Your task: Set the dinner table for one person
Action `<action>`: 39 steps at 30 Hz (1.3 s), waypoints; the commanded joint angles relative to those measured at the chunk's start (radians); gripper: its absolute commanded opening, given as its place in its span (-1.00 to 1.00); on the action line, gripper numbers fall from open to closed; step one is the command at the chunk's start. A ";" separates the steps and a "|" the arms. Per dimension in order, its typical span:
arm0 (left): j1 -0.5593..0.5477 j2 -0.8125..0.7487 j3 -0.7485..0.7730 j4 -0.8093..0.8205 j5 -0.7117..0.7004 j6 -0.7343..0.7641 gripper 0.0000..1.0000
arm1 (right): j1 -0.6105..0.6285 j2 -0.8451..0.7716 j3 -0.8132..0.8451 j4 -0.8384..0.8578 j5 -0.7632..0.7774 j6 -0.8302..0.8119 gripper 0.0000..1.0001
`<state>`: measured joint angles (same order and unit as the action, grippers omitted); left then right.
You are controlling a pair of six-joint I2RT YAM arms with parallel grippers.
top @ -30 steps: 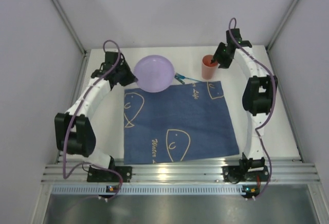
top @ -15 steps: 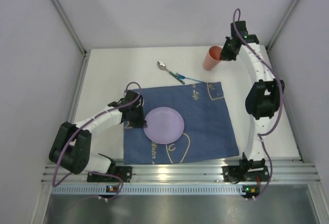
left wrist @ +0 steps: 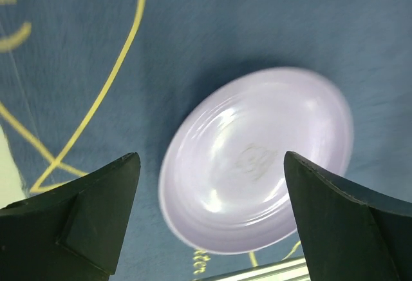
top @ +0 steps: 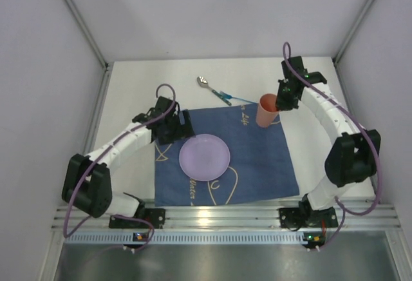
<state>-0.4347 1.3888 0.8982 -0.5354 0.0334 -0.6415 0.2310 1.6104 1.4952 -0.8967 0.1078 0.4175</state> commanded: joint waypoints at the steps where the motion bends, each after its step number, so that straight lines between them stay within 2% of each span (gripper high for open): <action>1: -0.004 0.053 0.181 -0.006 -0.012 0.028 0.96 | -0.007 0.043 -0.007 0.076 0.044 -0.017 -1.00; 7: -0.004 0.231 0.424 -0.015 -0.013 0.029 0.96 | 0.033 0.120 -0.013 0.102 0.069 -0.039 -0.96; 9: -0.003 0.285 0.482 -0.009 -0.026 0.023 0.97 | 0.051 0.135 -0.024 0.107 0.066 -0.048 -0.54; 10: -0.002 0.346 0.545 -0.006 -0.058 0.013 0.96 | 0.057 0.135 -0.042 0.105 0.069 -0.048 -0.25; 12: -0.002 0.412 0.617 -0.003 -0.070 -0.012 0.96 | 0.060 0.125 -0.064 0.108 0.066 -0.036 0.07; 13: -0.002 0.482 0.696 -0.005 -0.073 -0.024 0.95 | 0.062 0.117 -0.084 0.108 0.064 -0.033 0.40; 16: -0.002 0.619 0.844 0.009 -0.095 -0.107 0.94 | 0.060 0.066 -0.098 0.102 0.073 -0.020 0.58; 19: -0.004 0.764 1.031 -0.015 -0.145 -0.196 0.90 | 0.060 -0.027 -0.090 0.075 0.076 -0.003 0.62; 21: -0.009 0.855 1.164 -0.110 -0.188 -0.239 0.87 | 0.060 -0.107 -0.087 0.047 0.072 0.012 0.63; 22: -0.009 0.950 1.311 -0.151 -0.225 -0.253 0.87 | 0.060 -0.131 -0.087 0.036 0.070 0.018 0.66; 24: -0.010 1.036 1.472 -0.196 -0.234 -0.280 0.81 | 0.062 -0.204 -0.093 0.006 0.070 0.029 0.66; 28: -0.019 1.153 1.519 -0.166 -0.245 -0.323 0.73 | 0.057 -0.309 -0.139 -0.034 0.099 0.053 0.72; 35: -0.029 1.222 1.516 -0.204 -0.276 -0.365 0.66 | 0.030 -0.398 -0.191 -0.074 0.107 0.061 0.74; 38: -0.027 1.250 1.532 -0.230 -0.283 -0.365 0.53 | 0.016 -0.412 -0.202 -0.082 0.104 0.058 0.74; 39: -0.029 1.262 1.536 -0.232 -0.291 -0.362 0.40 | 0.011 -0.414 -0.204 -0.085 0.099 0.058 0.74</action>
<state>-0.4641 2.6038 2.4054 -0.7120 -0.2241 -0.9913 0.2584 1.2217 1.2884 -0.9516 0.1905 0.4686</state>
